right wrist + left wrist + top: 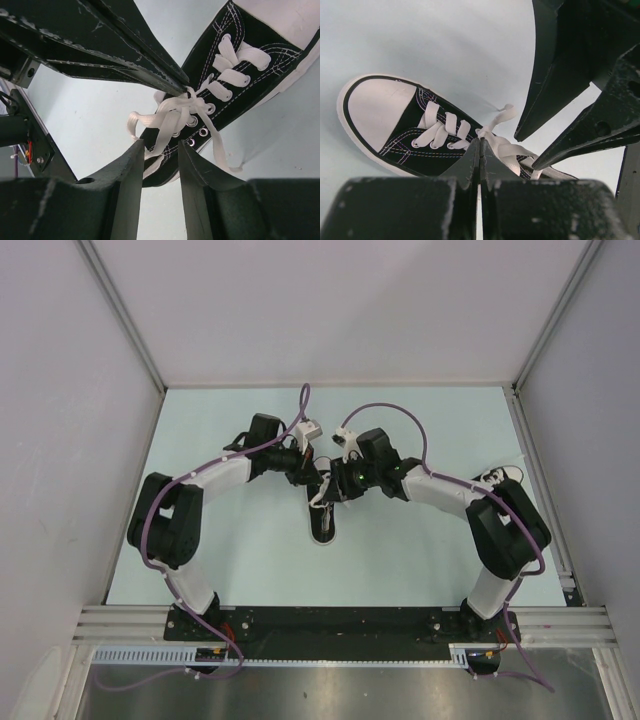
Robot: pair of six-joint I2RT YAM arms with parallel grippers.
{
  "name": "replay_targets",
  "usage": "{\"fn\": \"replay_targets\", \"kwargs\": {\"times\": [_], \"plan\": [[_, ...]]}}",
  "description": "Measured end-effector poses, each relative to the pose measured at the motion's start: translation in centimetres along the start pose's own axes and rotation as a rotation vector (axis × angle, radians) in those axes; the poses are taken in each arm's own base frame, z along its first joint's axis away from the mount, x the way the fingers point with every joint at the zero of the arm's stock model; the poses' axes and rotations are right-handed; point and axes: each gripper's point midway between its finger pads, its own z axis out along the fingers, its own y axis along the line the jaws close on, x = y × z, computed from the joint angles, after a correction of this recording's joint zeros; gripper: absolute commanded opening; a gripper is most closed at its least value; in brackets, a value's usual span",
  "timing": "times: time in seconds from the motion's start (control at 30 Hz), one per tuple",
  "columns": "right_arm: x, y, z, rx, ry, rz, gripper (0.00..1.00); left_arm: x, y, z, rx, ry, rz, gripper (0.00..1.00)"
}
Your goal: Tie the shoes
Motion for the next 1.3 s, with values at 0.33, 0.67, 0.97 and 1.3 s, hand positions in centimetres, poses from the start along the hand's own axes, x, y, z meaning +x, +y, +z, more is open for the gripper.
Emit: {"fn": "replay_targets", "kwargs": {"times": [0.33,0.67,0.97,1.3], "plan": [[0.3,-0.6,-0.1,0.012,0.014,-0.011,0.0,0.0,0.2,-0.1,-0.004,-0.001,-0.001,0.0],[1.2,-1.9,-1.2,0.043,0.055,-0.002,0.0,0.6,0.7,-0.6,-0.014,0.015,0.001,0.0],[1.8,-2.0,-1.7,0.044,0.085,-0.016,0.0,1.2,1.1,-1.0,-0.023,0.035,0.019,0.0],[2.1,-2.0,-1.7,0.034,0.096,-0.034,0.0,2.1,2.3,-2.1,-0.053,0.055,0.021,0.0]]}}
